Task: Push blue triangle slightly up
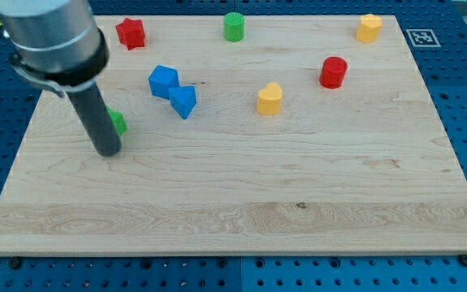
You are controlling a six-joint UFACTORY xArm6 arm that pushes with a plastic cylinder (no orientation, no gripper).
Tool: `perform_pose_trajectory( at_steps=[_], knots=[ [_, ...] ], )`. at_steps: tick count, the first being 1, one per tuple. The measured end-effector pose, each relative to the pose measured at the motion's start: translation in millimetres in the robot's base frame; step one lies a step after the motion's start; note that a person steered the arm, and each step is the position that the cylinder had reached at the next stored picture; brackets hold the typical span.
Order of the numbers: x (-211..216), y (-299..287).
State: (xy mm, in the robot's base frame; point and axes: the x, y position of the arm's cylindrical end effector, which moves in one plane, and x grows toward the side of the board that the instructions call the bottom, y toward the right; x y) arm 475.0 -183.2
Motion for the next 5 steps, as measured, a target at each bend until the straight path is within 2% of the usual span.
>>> perform_pose_trajectory(
  at_steps=[1, 2, 5],
  knots=[
    [-7.8, 0.0],
    [-1.9, 34.5],
    [-1.9, 39.7]
  ],
)
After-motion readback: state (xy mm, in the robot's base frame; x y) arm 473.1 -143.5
